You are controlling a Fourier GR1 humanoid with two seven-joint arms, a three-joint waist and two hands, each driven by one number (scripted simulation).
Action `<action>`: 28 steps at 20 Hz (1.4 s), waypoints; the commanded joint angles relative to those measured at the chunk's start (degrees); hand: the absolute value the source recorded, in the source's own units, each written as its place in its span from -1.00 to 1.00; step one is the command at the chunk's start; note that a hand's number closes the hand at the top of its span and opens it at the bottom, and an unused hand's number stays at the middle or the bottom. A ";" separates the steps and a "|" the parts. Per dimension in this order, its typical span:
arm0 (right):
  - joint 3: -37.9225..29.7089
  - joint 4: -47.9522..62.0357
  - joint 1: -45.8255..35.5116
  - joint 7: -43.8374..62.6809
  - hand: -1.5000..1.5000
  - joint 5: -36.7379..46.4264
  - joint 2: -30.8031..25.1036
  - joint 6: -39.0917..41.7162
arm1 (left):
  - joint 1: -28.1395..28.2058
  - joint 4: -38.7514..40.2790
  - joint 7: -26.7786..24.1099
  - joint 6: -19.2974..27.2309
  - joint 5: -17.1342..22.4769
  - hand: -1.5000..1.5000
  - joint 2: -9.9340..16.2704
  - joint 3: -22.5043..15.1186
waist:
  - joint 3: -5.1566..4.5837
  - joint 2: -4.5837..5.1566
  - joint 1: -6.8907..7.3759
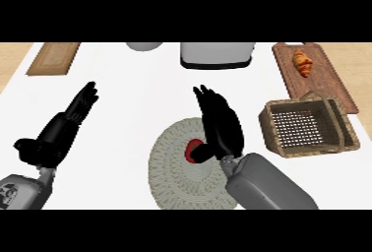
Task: Pick the tomato from the placemat and place it in the basket
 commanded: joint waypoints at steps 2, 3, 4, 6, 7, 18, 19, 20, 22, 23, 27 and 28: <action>0.91 -10.65 -3.50 15.94 -1.00 -5.41 0.80 20.17 | 0.54 -0.81 -0.12 -0.37 0.51 0.00 0.28 0.96 | 0.20 0.11 0.02; -0.48 -12.94 -5.05 18.96 -1.00 -7.49 1.02 23.81 | -0.55 -0.99 1.00 0.12 0.24 0.00 -0.20 0.76 | 0.29 0.41 0.06; -0.48 -15.76 -4.43 21.61 -1.00 -8.86 0.95 26.47 | -0.84 -0.51 0.04 -1.59 0.48 0.00 1.49 2.00 | 0.33 0.68 0.27; -1.87 -24.58 -2.73 27.84 -1.00 -10.73 -0.21 30.01 | 0.56 -1.91 1.49 -1.21 0.06 0.00 0.51 0.70 | 0.42 0.74 0.33; -2.35 -28.09 -2.67 30.53 -1.00 -11.05 -0.66 31.82 | -0.57 -1.12 0.31 -0.36 -0.58 0.00 -0.60 1.33 | 0.42 0.94 0.37; -3.36 -41.19 7.03 32.70 -1.00 -9.16 -5.29 32.28 | 0.58 0.60 -1.30 -4.71 -1.31 0.00 -1.40 3.34 | 0.44 1.52 1.52; -3.00 -35.46 5.34 31.73 -1.00 -7.37 -1.35 29.98 | 0.84 -2.90 1.00 -3.75 -1.92 0.00 -1.79 2.76 | 0.46 1.57 2.20; -4.38 -36.71 8.12 28.32 -1.00 -7.49 -2.94 29.67 | -0.79 -0.78 1.08 -3.31 -3.11 0.00 -3.53 2.55 | 0.48 1.66 1.90; -2.19 -36.82 11.86 25.73 -1.00 -3.76 -1.97 27.45 | 0.95 -2.07 0.30 -2.01 -4.69 0.00 -4.97 2.56 | 0.48 1.62 2.05; -3.36 -32.16 9.91 23.52 -1.00 -2.65 -0.29 26.74 | -0.99 -1.73 2.50 -2.30 -5.64 0.00 -5.24 2.18 | 0.49 1.69 2.16; -3.59 -27.29 16.80 12.77 -1.00 2.59 -1.01 18.87 | 1.30 -6.89 5.16 -3.62 -5.01 0.00 -4.31 3.67 | 0.53 1.69 2.44; -2.40 -21.58 14.14 12.91 -1.00 5.19 2.93 16.34 | -1.25 -1.53 2.80 -4.83 -5.53 0.00 -4.87 4.36 | 0.50 1.83 2.38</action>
